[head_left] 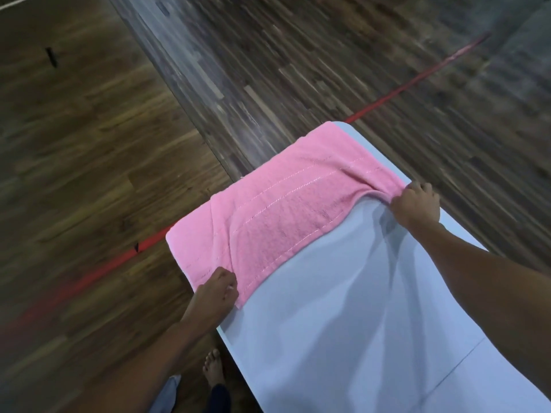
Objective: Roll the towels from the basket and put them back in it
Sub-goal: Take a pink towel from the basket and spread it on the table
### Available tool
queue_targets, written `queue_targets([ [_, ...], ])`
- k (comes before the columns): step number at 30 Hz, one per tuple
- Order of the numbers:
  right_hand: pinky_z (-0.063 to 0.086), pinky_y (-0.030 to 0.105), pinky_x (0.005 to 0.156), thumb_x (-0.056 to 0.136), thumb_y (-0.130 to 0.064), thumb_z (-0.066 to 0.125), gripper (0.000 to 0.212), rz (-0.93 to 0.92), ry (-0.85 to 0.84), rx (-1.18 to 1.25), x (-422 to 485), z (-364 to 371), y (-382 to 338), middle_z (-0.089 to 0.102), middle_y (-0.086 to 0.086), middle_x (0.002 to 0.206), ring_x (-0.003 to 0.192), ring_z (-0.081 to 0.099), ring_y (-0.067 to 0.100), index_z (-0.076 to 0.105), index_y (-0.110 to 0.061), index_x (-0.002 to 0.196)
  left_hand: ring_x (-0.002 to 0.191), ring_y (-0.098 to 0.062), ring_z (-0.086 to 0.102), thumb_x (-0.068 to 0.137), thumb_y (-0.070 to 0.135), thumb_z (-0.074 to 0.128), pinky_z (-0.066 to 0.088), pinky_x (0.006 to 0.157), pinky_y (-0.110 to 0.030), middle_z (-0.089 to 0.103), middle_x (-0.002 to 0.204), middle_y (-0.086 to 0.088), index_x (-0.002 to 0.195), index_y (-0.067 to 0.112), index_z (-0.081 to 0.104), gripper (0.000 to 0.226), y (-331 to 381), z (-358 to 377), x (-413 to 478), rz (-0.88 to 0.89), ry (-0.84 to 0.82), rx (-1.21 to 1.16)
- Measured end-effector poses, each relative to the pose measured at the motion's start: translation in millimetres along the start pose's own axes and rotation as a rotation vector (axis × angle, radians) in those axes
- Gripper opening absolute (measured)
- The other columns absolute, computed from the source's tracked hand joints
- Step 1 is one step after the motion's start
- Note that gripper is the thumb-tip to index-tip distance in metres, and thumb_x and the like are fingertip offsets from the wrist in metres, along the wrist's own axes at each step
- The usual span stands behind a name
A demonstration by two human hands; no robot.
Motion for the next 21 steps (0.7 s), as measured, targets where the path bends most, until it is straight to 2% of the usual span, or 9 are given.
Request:
queue_targets([
  [2,0.031,0.048,0.102,0.098,-0.047,0.034,0.060,-0.004,-0.022,-0.049,5.3,-1.9,-9.2,0.058,0.020,0.123,0.120,0.046,0.037,0.063,0.002,0.116,0.077,-0.007,0.058,0.098,0.032,0.040,0.056,0.074,-0.032,0.054,0.099,0.010,0.102,0.023,0.055,0.017,-2.0,3.8,1.5,0.001,0.042,-0.022],
  [4,0.028,0.050,0.103,0.093,-0.070,0.020,0.083,0.019,-0.061,-0.125,12.7,-3.6,-15.6,0.061,0.020,0.122,0.117,0.051,0.036,0.065,-0.005,0.116,0.076,-0.007,0.062,0.101,0.040,0.035,0.059,0.069,-0.035,0.057,0.109,0.012,0.122,0.028,0.052,0.029,1.8,4.8,3.5,-0.022,0.079,-0.029],
  [6,0.023,0.054,0.107,0.087,-0.079,0.016,0.091,0.058,-0.072,-0.095,21.7,-8.6,-22.2,0.062,0.021,0.123,0.117,0.055,0.037,0.057,-0.006,0.124,0.088,-0.013,0.065,0.103,0.043,0.032,0.058,0.080,-0.039,0.057,0.119,0.012,0.134,0.030,0.047,0.037,2.3,6.3,8.7,-0.089,0.118,-0.016],
  [8,0.017,0.060,0.110,0.085,-0.081,0.020,0.095,0.102,-0.098,-0.062,31.8,-13.8,-30.5,0.058,0.021,0.131,0.122,0.053,0.039,0.046,-0.006,0.136,0.094,-0.017,0.065,0.102,0.041,0.037,0.053,0.091,-0.043,0.063,0.121,0.007,0.130,0.027,0.054,0.037,4.3,6.7,15.1,-0.104,0.190,0.038],
  [10,0.017,0.061,0.110,0.084,-0.081,0.029,0.095,0.122,-0.153,-0.104,40.4,-15.8,-37.9,0.053,0.019,0.137,0.127,0.049,0.039,0.039,-0.006,0.140,0.095,-0.020,0.063,0.099,0.035,0.044,0.045,0.097,-0.044,0.069,0.114,0.002,0.119,0.021,0.064,0.031,5.6,6.1,20.0,-0.079,0.282,0.169],
  [13,0.024,0.055,0.108,0.083,-0.068,0.055,0.086,0.136,-0.216,-0.136,48.1,-13.5,-48.0,0.046,0.018,0.142,0.131,0.043,0.037,0.036,-0.006,0.141,0.096,-0.023,0.053,0.094,0.029,0.050,0.039,0.091,-0.044,0.065,0.104,-0.001,0.097,0.016,0.070,0.023,8.2,2.6,25.1,0.006,0.397,0.351],
  [15,0.032,0.051,0.104,0.085,-0.041,0.068,0.069,0.025,-0.102,-0.109,54.8,-16.7,-63.6,0.041,0.021,0.139,0.127,0.039,0.039,0.039,-0.006,0.136,0.106,-0.025,0.049,0.092,0.026,0.057,0.037,0.096,-0.044,0.060,0.114,-0.004,0.091,0.015,0.070,0.017,5.4,0.4,30.0,0.054,0.432,0.337],
  [18,0.042,0.052,0.095,0.088,-0.003,0.054,0.042,-0.221,-0.022,-0.020,60.0,-12.3,-94.2,0.038,0.026,0.129,0.118,0.039,0.043,0.044,-0.001,0.128,0.130,-0.026,0.040,0.092,0.026,0.060,0.027,0.111,-0.042,0.052,0.137,-0.005,0.091,0.017,0.065,0.010,-1.8,2.0,40.5,0.126,0.398,0.295],
  [21,0.042,0.052,0.093,0.090,0.002,0.045,0.036,-0.266,-0.075,0.052,55.4,4.1,-111.9,0.040,0.026,0.129,0.119,0.040,0.043,0.046,0.002,0.126,0.142,-0.023,0.027,0.093,0.031,0.057,0.020,0.118,-0.047,0.040,0.148,-0.002,0.094,0.020,0.051,0.013,-7.1,7.7,46.5,0.153,0.366,0.196],
])
Point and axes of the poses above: each hand's wrist, its own x-axis towards the middle knuckle, its own z-axis out of the palm, y = z × x, the point moved 5 cm from there along x, towards the middle knuckle
